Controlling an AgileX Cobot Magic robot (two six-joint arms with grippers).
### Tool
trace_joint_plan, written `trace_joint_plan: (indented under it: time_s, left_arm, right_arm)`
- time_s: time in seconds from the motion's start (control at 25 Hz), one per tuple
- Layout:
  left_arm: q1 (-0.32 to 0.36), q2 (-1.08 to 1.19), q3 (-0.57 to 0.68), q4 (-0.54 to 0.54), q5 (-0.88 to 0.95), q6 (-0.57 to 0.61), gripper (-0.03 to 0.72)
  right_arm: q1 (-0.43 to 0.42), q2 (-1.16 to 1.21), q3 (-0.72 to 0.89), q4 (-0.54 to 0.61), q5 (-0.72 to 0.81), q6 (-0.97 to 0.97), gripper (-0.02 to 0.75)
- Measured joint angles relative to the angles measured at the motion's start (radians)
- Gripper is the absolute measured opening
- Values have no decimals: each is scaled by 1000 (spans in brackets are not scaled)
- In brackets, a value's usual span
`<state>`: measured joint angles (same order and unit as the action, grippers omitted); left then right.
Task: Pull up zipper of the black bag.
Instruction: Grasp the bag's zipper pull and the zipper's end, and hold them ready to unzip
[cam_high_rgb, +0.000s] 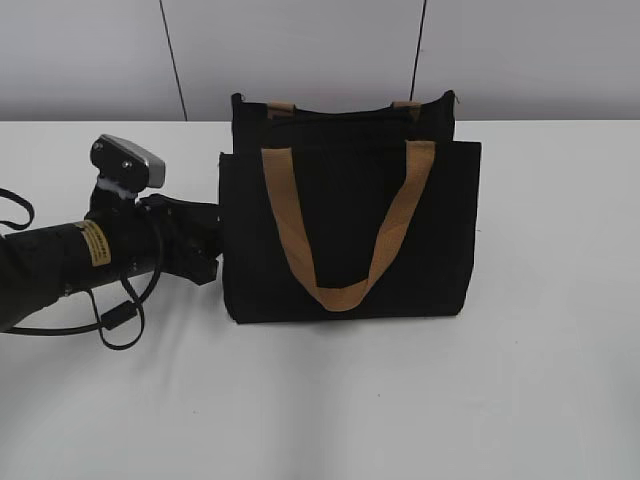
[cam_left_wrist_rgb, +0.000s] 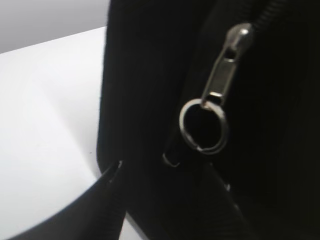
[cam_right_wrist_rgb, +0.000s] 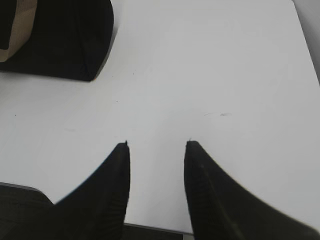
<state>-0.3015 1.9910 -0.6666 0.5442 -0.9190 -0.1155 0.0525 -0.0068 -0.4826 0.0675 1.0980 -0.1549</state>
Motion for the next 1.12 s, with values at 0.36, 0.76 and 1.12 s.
trace_joint_plan:
  time_s: [0.36, 0.76, 1.12]
  left_arm:
    - [0, 28, -60, 50, 11, 51, 368]
    - [0, 58, -93, 108, 17, 57, 364]
    - [0, 63, -94, 114, 1, 57, 272]
  right_arm:
    - [0, 0, 0, 0, 0, 0, 291]
    - [0, 0, 0, 0, -1, 0, 291]
    - [0, 0, 0, 0, -1, 0, 291]
